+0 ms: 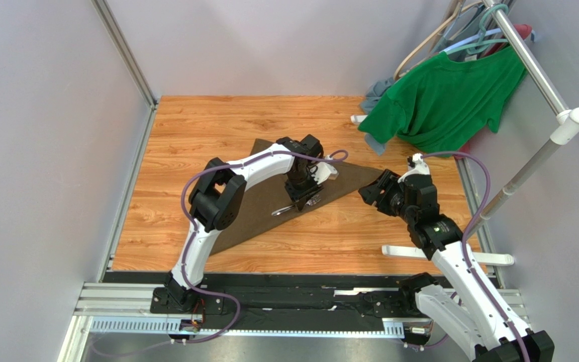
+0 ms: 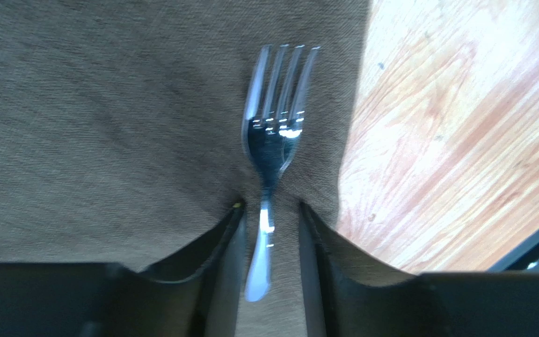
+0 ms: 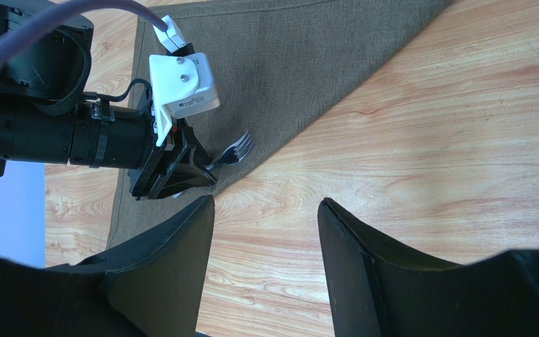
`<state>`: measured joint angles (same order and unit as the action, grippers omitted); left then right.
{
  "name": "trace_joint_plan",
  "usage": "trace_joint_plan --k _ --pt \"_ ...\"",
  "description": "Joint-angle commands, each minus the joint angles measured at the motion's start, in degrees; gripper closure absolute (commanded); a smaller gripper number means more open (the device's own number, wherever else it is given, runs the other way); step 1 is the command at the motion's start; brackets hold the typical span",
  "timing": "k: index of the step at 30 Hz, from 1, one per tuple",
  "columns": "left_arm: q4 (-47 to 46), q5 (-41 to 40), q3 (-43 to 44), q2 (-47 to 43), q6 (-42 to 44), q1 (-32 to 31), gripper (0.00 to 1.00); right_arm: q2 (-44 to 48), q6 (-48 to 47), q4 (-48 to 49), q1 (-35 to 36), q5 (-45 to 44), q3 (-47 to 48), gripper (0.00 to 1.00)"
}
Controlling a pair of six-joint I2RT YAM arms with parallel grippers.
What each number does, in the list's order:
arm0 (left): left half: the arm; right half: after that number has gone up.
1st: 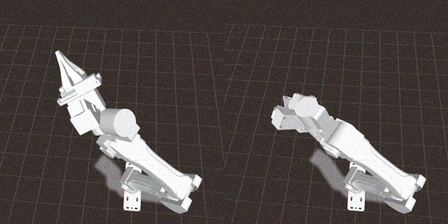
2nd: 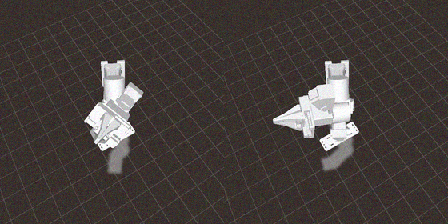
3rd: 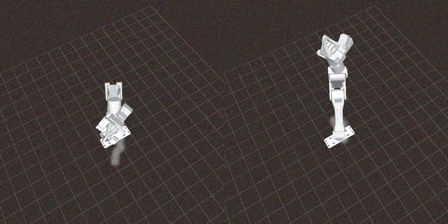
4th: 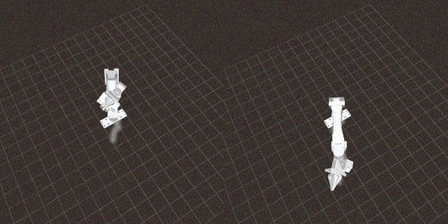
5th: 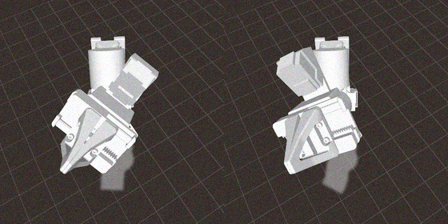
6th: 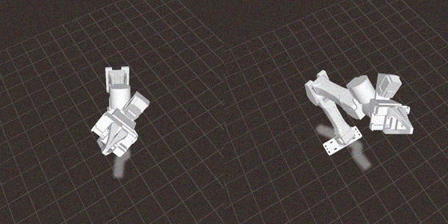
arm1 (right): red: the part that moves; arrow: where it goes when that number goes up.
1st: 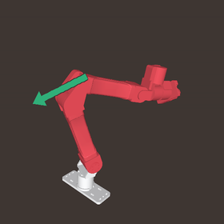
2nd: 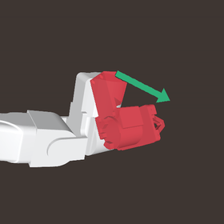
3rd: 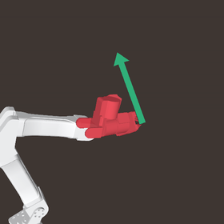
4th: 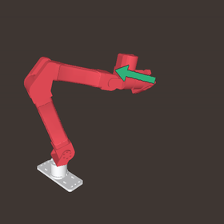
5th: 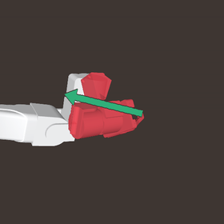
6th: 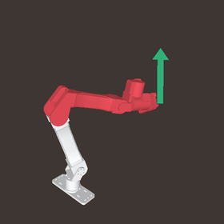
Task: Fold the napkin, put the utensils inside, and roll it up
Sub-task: Place the utensil onto the napkin, then fold the napkin
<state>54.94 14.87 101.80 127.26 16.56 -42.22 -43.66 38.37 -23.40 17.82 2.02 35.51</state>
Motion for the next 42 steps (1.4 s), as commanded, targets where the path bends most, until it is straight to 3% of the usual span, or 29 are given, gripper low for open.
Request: trace_joint_plan --k 1,3,4,6,7,15,26,31,42 --pt "-1.15 -0.9 3.22 -2.72 -1.96 0.73 0.43 0.24 0.22 0.99 -0.25 -0.97 0.0 0.4" --pt "-1.15 -0.81 4.28 -3.42 -3.1 1.0 0.39 -0.11 -0.31 0.99 -0.25 -1.75 0.35 0.4" --pt "-1.06 -0.81 5.33 -3.77 -3.37 1.34 0.3 -0.72 -0.49 0.99 -0.25 -1.93 0.7 0.39" --pt "-0.71 -0.64 6.04 -4.83 -4.07 1.78 0.28 -2.12 -1.36 1.07 -0.25 -4.2 1.49 0.4" --pt "-0.62 -0.72 6.04 -5.27 -4.16 2.05 0.15 -2.83 -1.72 1.25 -0.25 -4.39 2.63 0.4" --pt "-2.2 -4.67 1.04 -14.57 -8.02 5.82 0.14 -16.51 -4.09 5.46 -1.47 -7.73 7.73 0.39" --pt "-12.21 -7.84 -16.18 -36.98 -14.18 16.28 0.11 -39.91 -1.11 15.31 -8.95 -9.75 15.11 0.42" --pt "-16.0 -7.58 -21.81 -40.51 -15.06 19.45 0.09 -47.47 -0.14 16.81 -10.35 -13.35 18.89 0.49" --pt "-15.39 -7.31 -21.29 -41.48 -16.29 22.7 0.09 -54.25 2.06 18.83 -13.51 -16.0 20.22 0.51"
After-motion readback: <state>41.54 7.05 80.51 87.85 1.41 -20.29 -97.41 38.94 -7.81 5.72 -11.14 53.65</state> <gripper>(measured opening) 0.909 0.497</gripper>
